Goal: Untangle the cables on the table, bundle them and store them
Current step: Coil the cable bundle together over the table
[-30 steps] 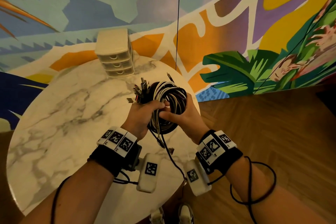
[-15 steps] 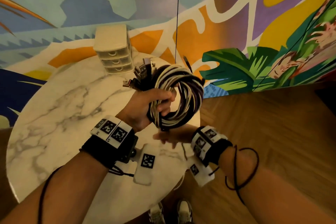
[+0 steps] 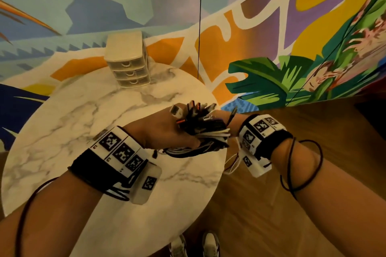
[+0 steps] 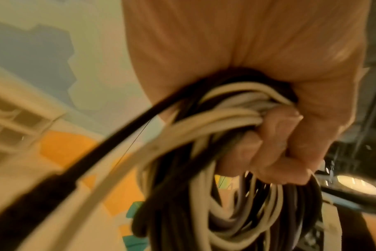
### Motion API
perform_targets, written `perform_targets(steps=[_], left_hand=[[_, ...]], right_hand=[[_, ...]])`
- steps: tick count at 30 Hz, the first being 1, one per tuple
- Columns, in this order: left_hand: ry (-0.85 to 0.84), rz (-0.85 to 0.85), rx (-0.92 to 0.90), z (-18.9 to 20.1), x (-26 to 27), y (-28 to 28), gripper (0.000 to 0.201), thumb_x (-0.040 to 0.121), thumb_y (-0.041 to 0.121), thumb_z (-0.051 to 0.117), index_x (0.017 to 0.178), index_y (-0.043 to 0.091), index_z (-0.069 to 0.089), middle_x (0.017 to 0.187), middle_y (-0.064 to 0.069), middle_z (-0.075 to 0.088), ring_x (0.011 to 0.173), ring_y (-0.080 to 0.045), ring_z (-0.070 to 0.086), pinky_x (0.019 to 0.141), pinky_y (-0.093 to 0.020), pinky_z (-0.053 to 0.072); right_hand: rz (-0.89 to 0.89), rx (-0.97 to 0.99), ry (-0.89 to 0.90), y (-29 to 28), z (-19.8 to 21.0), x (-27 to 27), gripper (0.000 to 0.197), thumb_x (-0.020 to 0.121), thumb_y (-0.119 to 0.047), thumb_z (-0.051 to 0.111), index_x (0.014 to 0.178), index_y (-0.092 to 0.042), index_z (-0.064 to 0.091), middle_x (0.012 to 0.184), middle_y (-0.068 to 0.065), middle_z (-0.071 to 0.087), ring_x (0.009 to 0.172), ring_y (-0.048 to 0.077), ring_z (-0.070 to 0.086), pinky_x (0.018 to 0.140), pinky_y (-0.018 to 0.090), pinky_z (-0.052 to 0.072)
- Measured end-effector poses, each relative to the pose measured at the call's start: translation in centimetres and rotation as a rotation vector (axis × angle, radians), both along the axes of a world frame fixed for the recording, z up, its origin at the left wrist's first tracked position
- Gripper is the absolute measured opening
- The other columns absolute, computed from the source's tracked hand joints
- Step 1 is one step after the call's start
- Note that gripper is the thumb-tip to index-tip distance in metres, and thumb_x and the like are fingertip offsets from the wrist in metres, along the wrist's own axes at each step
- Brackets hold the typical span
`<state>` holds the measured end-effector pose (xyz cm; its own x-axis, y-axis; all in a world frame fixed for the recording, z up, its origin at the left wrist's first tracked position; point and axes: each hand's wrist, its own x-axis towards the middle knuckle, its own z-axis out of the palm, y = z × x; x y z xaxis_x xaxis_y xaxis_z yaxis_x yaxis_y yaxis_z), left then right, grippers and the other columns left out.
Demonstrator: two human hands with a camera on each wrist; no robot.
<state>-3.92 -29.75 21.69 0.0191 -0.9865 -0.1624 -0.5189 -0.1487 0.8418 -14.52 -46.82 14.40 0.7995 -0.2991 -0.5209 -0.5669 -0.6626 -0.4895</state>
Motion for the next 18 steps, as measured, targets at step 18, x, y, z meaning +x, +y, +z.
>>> perform_targets(steps=[18], left_hand=[[0.055,0.796,-0.136,-8.1,0.8,-4.0,0.017,0.087,0.024,0.065,0.103,0.017,0.064,0.079,0.007,0.057,0.080,-0.009,0.060,0.066,-0.016,0.041]], right_hand=[[-0.431,0.158,-0.676,4.5,2.1,1.9,0.037,0.102,-0.030,0.031,0.070,-0.015,0.042,0.058,0.000,0.039,0.053,0.016,0.034,0.059,0.033,0.030]])
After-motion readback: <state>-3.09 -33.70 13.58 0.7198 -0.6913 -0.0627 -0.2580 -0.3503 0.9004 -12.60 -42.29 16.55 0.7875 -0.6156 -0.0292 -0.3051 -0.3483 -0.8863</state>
